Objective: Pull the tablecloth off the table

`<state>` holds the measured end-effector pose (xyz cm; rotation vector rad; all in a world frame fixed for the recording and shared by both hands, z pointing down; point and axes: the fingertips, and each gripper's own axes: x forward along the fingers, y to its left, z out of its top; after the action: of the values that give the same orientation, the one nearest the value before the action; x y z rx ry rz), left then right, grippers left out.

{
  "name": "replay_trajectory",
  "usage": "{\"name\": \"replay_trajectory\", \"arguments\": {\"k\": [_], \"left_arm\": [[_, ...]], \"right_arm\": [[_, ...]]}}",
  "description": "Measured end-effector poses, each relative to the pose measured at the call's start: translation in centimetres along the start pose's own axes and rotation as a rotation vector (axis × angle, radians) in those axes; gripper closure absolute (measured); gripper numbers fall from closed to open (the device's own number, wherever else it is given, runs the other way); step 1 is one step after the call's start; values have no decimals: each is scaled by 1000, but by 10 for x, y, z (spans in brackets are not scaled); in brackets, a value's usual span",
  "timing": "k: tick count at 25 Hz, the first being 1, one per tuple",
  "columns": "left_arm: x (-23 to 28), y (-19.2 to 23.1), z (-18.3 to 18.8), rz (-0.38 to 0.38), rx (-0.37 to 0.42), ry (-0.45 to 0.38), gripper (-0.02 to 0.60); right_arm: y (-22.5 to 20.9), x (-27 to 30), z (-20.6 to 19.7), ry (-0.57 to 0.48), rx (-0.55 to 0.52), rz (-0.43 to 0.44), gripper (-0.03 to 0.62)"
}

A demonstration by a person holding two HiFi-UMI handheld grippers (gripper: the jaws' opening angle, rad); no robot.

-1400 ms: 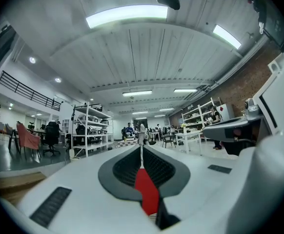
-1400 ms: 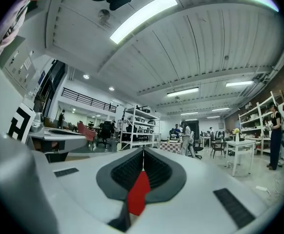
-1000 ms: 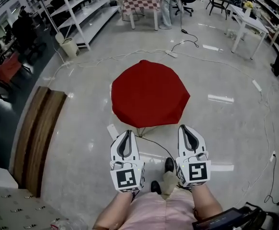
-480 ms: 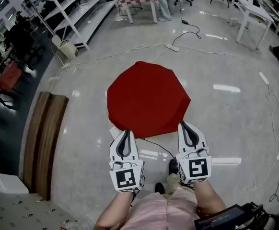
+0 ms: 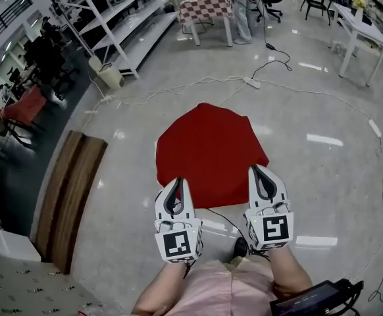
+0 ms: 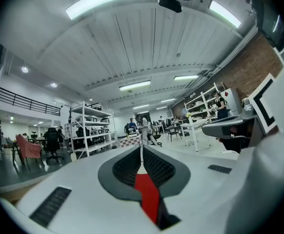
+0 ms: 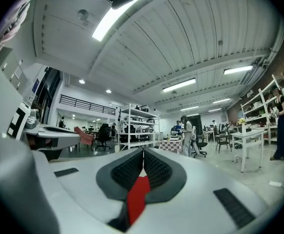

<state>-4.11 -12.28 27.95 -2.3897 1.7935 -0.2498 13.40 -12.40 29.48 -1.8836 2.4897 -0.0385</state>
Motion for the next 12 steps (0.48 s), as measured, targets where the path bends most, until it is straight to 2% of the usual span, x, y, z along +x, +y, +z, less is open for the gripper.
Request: {"name": "replay_trajectory", "arguments": {"k": [12], "left_arm": [[-3, 48, 19, 80, 0, -16, 545]], "right_arm": [[26, 29, 33, -28, -37, 49, 576]]}}
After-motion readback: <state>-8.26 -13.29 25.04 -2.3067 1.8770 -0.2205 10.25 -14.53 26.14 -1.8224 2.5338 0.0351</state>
